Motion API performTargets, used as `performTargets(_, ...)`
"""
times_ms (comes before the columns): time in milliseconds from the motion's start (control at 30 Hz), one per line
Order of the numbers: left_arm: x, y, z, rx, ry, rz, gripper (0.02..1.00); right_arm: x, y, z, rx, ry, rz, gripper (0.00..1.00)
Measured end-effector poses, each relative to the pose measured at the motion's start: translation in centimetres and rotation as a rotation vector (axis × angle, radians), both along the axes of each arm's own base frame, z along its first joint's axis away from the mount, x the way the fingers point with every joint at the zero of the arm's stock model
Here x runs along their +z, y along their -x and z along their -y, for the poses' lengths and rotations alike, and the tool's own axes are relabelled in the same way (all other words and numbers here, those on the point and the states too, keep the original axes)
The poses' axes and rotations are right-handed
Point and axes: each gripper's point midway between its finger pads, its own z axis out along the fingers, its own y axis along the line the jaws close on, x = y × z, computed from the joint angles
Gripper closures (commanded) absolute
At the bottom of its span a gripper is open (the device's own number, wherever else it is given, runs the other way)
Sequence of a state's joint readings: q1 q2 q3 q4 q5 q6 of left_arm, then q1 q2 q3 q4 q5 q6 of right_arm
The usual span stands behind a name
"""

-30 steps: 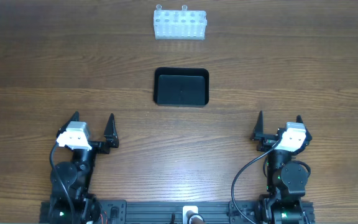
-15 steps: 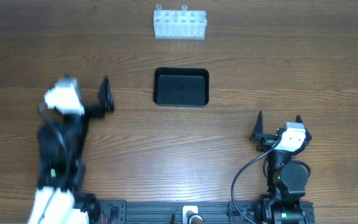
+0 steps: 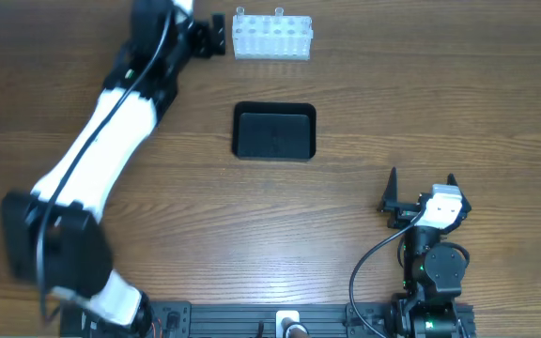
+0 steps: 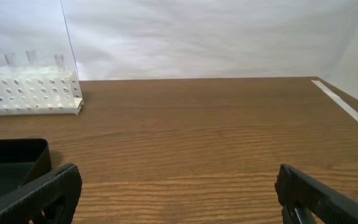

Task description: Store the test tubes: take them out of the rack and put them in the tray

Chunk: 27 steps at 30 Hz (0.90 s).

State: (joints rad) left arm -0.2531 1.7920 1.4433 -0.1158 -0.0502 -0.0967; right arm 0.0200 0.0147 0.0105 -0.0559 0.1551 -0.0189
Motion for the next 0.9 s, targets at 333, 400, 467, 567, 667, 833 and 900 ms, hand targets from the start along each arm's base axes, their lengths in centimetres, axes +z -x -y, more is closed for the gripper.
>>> performTargets(333,-6.0,-5.8,3.4,-0.026,-0.038,-0.129,0.02,0.0,0.0,0.0,0.0,0.0,0.0,0.009)
performTargets(400,-7.1,-6.4,3.9,-0.03,-0.044,-0.151,0.023,0.0,0.0,0.0,0.0,0.0,0.0,0.007)
performTargets(467,-7.7,-6.9,4.3,-0.034,-0.046,-0.158,0.023,0.0,0.0,0.0,0.0,0.0,0.0,0.009)
performTargets(567,-8.8,-7.5,4.9,-0.04,-0.048,-0.168,0.02,0.0,0.0,0.0,0.0,0.0,0.0,0.007)
performTargets(667,-9.7,-7.9,5.3,-0.039,-0.054,-0.174,0.047,0.0,0.0,0.0,0.0,0.0,0.0,0.007)
performTargets(833,-11.3,-8.4,5.6,-0.027,-0.071,-0.19,0.115,0.0,0.0,0.0,0.0,0.0,0.0,0.007)
performTargets(900,-11.7,-8.5,5.7,-0.025,-0.073,-0.193,0.169,0.0,0.0,0.0,0.0,0.0,0.0,0.007)
